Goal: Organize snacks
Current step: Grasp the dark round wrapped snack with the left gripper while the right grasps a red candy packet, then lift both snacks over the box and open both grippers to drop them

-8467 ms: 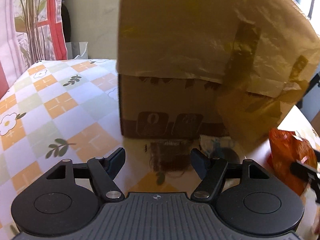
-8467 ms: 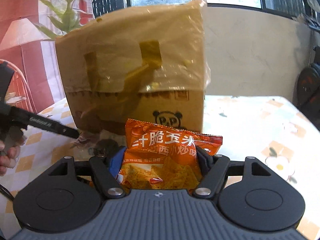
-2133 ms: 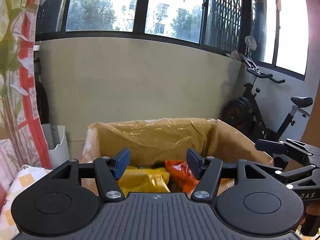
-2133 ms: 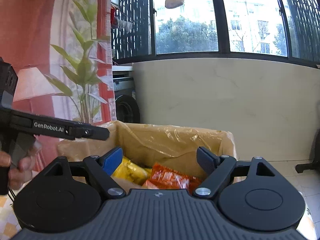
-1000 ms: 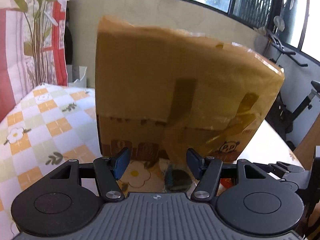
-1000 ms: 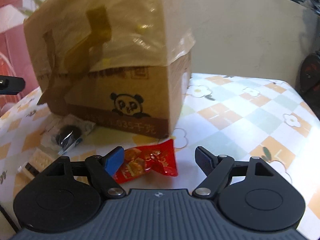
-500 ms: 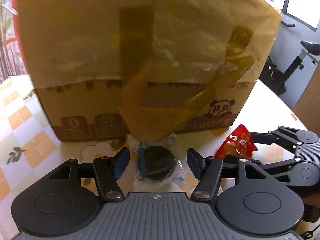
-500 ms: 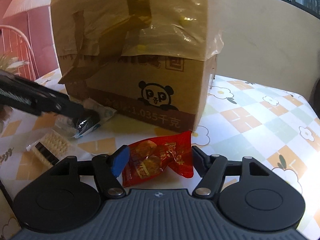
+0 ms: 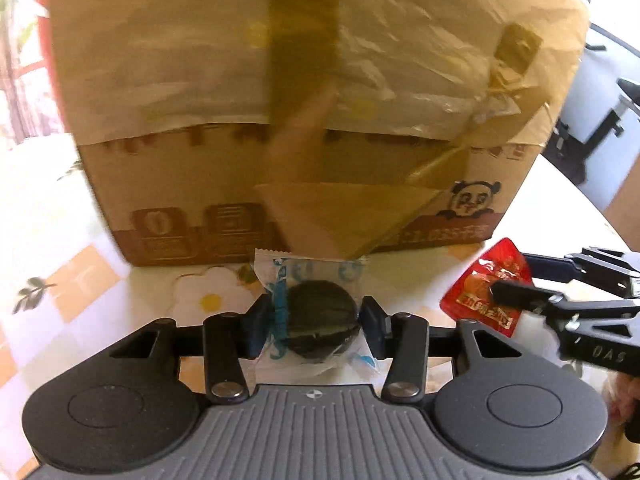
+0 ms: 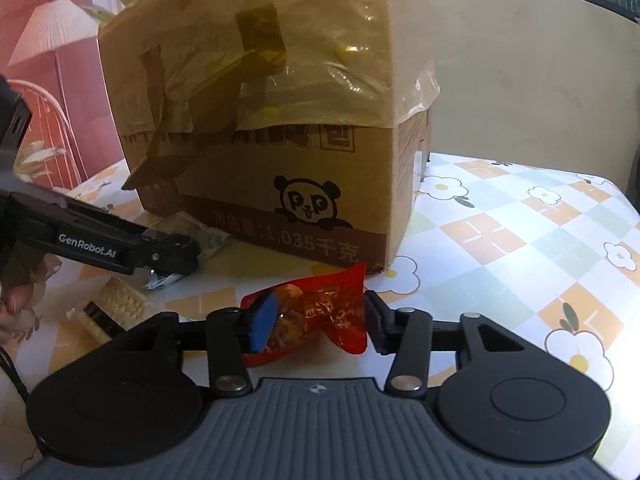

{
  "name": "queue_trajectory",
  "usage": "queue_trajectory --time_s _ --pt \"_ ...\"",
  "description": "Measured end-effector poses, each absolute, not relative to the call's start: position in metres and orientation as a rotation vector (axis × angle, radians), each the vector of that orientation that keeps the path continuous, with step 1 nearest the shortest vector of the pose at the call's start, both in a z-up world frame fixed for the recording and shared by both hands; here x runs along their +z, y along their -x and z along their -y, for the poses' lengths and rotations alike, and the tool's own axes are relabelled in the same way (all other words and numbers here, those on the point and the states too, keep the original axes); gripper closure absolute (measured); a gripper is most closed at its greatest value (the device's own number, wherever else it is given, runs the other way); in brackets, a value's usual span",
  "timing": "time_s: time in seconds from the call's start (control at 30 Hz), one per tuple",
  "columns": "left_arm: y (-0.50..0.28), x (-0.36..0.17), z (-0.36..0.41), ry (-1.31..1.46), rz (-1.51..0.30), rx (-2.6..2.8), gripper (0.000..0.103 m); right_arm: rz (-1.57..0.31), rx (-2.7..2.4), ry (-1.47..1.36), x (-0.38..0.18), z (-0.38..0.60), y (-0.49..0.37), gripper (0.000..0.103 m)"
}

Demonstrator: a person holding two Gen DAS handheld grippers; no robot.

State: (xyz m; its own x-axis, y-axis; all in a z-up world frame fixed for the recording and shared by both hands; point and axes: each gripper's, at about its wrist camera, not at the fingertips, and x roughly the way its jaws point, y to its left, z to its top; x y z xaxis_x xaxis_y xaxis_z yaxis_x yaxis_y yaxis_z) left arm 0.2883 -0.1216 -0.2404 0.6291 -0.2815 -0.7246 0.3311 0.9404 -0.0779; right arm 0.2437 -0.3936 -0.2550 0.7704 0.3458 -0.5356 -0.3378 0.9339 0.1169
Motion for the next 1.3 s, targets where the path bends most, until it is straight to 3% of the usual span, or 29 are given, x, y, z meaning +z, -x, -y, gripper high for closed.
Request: queue_trajectory --time_s 0.03,0.1,0.13,0.17,0.2,0.83,1.03,1.07,1.13,1.17,1.23,1.3 --pt "-0.286 -0.239 0.118 -0.057 -0.81 -0.341 0.053 -0.571 0.371 -0.02 -0.254 0.395 -0.242 0.074" --pt "-0.281 -0.235 0.114 -0.04 -0.796 -0.343 0.053 -0.568 0.372 -0.038 -0.253 0.399 -0.241 0.077" --pt "-0.278 -0.232 0.113 -0.038 -0.788 -0.348 0.053 -0.567 0.372 -0.045 -0.252 0.401 -0.24 0.089" --pt "-0.275 -0.23 0.112 -0.038 -0.778 -0.351 0.053 -0.567 0.373 -0.055 -0.252 0.403 -0.24 0.091" --pt "-0.273 -0.227 0.112 -0.037 -0.767 -0.353 0.053 -0.571 0.374 -0.065 -0.252 0.405 -0.24 0.101" --pt "-0.234 -0.193 0.055 0.06 -0.722 -0.363 0.053 -0.446 0.41 -0.134 -0.206 0.414 -0.186 0.103" --pt "-0.23 -0.194 0.049 0.086 -0.711 -0.351 0.053 -0.496 0.368 -0.091 -0.207 0.409 -0.189 0.103" --pt "-0.229 -0.194 0.048 0.089 -0.709 -0.352 0.053 -0.522 0.344 -0.105 -0.211 0.411 -0.193 0.102" --pt "-0.228 -0.193 0.047 0.09 -0.705 -0.352 0.053 -0.568 0.317 -0.151 -0.219 0.415 -0.199 0.088" --pt "-0.227 -0.194 0.048 0.09 -0.704 -0.353 0.053 -0.582 0.311 -0.147 -0.222 0.414 -0.201 0.078" --pt "-0.228 -0.195 0.049 0.091 -0.705 -0.357 0.053 -0.586 0.319 -0.077 -0.224 0.408 -0.203 0.034" --pt "-0.228 -0.197 0.05 0.09 -0.708 -0.361 0.053 -0.596 0.347 0.033 -0.227 0.397 -0.207 0.028"
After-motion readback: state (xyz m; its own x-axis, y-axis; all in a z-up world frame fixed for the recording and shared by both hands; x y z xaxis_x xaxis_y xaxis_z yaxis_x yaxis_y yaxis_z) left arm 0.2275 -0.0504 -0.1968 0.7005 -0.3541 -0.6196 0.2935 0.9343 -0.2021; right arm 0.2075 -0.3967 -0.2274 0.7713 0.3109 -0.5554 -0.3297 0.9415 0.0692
